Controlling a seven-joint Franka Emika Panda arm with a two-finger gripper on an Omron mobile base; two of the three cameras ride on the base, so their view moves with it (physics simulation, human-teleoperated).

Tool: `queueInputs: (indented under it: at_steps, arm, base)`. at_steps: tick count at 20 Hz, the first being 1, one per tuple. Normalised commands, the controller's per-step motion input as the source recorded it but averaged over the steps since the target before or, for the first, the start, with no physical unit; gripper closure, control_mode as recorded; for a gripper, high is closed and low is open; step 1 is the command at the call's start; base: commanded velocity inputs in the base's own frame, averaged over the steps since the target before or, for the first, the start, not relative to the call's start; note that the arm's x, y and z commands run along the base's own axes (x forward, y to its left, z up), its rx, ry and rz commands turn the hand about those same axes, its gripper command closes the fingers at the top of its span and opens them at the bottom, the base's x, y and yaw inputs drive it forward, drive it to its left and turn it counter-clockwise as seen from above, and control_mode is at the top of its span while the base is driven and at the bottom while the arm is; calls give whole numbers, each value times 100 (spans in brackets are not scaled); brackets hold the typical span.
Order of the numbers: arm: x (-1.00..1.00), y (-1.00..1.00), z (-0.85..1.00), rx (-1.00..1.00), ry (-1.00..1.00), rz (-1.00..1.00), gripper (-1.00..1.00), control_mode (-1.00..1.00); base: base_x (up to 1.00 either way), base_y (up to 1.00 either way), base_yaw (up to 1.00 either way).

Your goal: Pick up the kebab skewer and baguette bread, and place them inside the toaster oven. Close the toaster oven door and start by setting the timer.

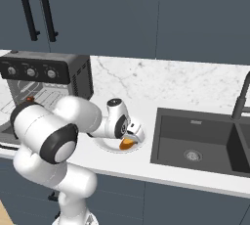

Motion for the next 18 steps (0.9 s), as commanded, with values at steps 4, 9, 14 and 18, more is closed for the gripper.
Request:
queueInputs:
  at_steps: [4,9,14,18]
  arm:
    - [0,0,-12,-2,0,2,-100,-100]
    - [0,0,-10,-1,0,3,100,-100]
    - [0,-4,-25,-1,3,3,100,-100]
    - [0,-3,-26,0,1,5,100,-100]
  base:
    - [0,0,0]
    - [0,0,0]
    - [0,0,0]
    - [0,0,0]
